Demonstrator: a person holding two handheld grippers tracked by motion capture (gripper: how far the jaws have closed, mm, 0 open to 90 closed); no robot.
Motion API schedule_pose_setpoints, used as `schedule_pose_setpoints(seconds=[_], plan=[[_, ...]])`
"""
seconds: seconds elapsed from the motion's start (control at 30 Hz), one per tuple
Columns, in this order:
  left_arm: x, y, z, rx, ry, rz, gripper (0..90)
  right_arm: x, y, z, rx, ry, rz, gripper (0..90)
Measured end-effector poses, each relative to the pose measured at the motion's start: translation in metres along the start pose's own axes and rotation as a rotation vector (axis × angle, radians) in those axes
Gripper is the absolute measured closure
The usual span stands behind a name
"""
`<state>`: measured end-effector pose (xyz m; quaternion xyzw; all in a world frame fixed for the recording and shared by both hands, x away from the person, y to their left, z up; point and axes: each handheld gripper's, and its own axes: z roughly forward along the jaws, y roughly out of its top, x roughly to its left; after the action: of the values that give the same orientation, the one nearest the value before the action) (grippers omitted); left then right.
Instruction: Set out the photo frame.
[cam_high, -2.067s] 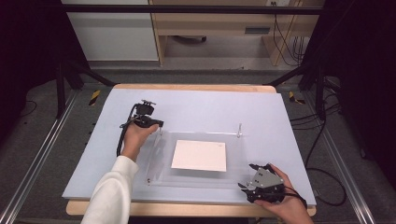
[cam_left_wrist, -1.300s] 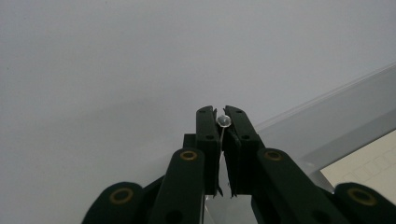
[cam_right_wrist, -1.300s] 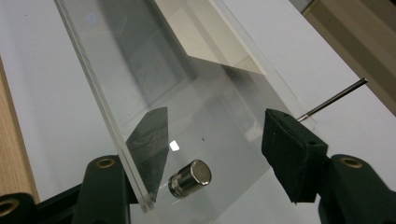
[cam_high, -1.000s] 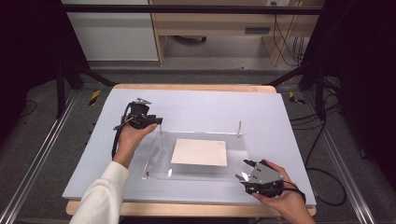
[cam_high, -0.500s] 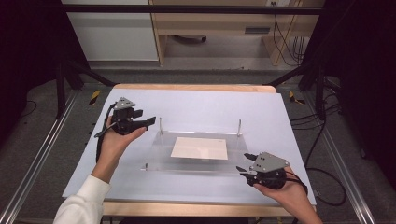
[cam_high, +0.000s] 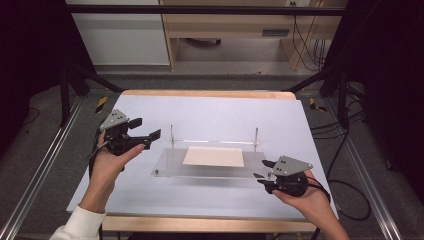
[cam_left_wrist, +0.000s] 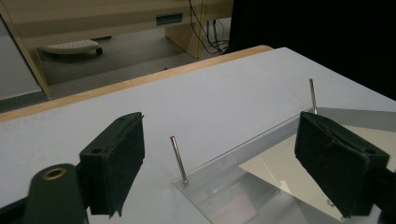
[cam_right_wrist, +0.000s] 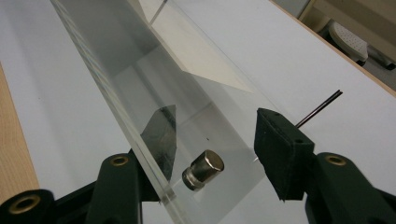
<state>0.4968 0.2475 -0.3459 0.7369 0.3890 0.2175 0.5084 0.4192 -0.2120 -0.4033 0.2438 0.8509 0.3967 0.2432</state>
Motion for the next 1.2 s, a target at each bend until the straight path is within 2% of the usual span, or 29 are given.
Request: schedule_pose_setpoints(seconds=[0.2,0.33,0.4,0.53,0.77,0.97,1.2], plan=[[-0.003,0.000,-0.007,0.000,-0.016,0.009,10.9,-0.004,0.004,0.000,0.007,0.010,0.009,47.8],[-0.003,0.004,-0.019,-0.020,-0.018,0.005,10.7,-0.006,0.005,-0.001,0.006,0.015,0.017,47.8],[-0.003,0.005,-0.025,-0.027,-0.004,0.013,10.8,-0.007,0.006,-0.001,0.006,0.020,0.025,47.7],[-0.004,0.006,-0.034,-0.029,-0.017,0.020,11.1,-0.009,0.008,-0.001,0.010,0.026,0.031,47.7],[-0.011,0.009,-0.041,-0.026,-0.066,0.054,11.9,-0.016,0.013,-0.002,0.010,0.038,0.063,48.3],[-0.017,0.013,-0.044,-0.035,-0.081,0.072,12.6,-0.020,0.017,-0.002,0.017,0.044,0.079,48.5],[-0.028,0.016,-0.047,-0.032,-0.109,0.120,14.4,-0.023,0.020,-0.003,0.019,0.049,0.088,48.8]])
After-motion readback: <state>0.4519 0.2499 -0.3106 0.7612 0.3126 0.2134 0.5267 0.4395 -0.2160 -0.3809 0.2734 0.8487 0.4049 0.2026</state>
